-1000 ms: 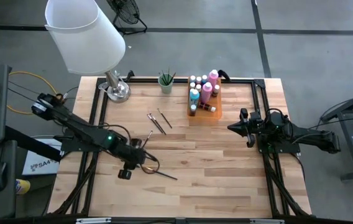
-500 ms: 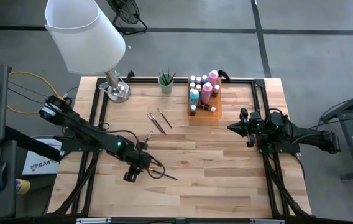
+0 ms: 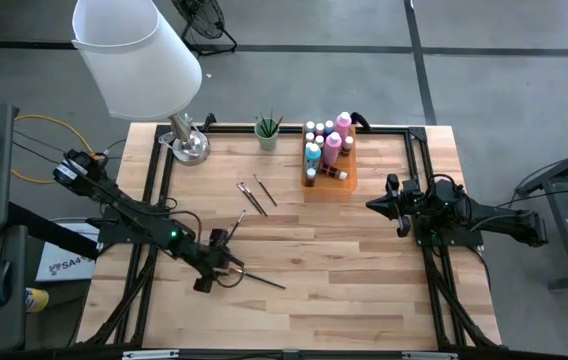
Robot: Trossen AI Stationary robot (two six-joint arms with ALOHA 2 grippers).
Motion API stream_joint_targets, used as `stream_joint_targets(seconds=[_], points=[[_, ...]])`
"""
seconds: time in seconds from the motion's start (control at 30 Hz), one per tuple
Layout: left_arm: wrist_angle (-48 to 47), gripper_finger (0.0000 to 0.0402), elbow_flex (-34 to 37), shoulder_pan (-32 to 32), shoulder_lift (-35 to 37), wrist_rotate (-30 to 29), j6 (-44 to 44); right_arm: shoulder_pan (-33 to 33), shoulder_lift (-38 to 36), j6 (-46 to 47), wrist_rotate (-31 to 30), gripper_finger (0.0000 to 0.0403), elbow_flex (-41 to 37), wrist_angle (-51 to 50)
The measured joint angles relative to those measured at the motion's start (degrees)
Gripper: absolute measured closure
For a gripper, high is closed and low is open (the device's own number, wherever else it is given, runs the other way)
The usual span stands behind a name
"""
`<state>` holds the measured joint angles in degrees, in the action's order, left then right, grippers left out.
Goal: Pick & Place Paint Supplies
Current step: Put the yellow paint brush into the green cup
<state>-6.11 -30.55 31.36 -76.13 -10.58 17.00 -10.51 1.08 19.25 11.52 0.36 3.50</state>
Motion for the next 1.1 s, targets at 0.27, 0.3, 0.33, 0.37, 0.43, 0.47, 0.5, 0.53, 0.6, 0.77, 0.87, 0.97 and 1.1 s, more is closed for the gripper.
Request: stream_joint_targets(seconds=[0.27,0.3,0.33,0.37,0.43,0.47,0.5,0.53,0.6,0.77,0.87,0.97,1.1], points=[[17.0,0.0201,8.7,0.6,1.4,-2.4,0.9,0.0,0.3,0.0,0.0,0.0401,0.0,0.0],[18.9,0.0201,9.6,0.6,1.4,-2.5,0.9,0.0,0.3,0.0,0.0,0.0401,0.0,0.0],[20.3,0.0201,10.4,0.6,1.4,-2.6,0.9,0.0,0.4,0.0,0.0,0.0401,0.0,0.1],[21.4,0.0201,11.1,0.6,1.4,-2.9,0.9,0.0,0.5,0.0,0.0,0.0401,0.0,0.2],[22.9,0.0201,12.5,0.7,1.4,-3.6,0.9,0.0,0.7,0.0,0.0,0.0401,0.0,0.0],[23.0,0.0201,12.9,0.7,1.4,-3.6,0.9,0.0,0.7,0.0,0.1,0.0401,0.0,0.0],[23.1,0.0201,13.3,0.7,1.4,-3.6,0.9,0.0,0.8,0.0,0.2,0.0401,0.0,0.0],[23.0,0.0201,13.5,0.7,1.4,-3.6,0.9,0.0,0.8,0.0,0.2,0.0401,0.0,0.0],[22.9,0.0201,13.5,0.7,1.4,-3.6,0.9,0.0,0.8,0.0,0.2,0.0401,0.0,0.0],[24.3,0.0201,13.5,0.7,0.8,-4.8,-0.3,0.0,0.8,0.0,0.2,0.0401,0.0,0.0],[25.8,0.0201,13.5,1.3,-0.9,-4.9,-0.6,0.0,0.8,0.0,0.2,0.0401,0.0,0.0],[28.5,0.0201,13.5,2.3,-3.4,-4.9,-0.7,0.0,0.8,0.0,0.2,0.0401,0.0,0.0],[31.7,0.0201,13.5,2.9,-6.5,-4.9,-0.7,0.0,0.8,0.0,0.2,0.0401,0.0,0.0]])
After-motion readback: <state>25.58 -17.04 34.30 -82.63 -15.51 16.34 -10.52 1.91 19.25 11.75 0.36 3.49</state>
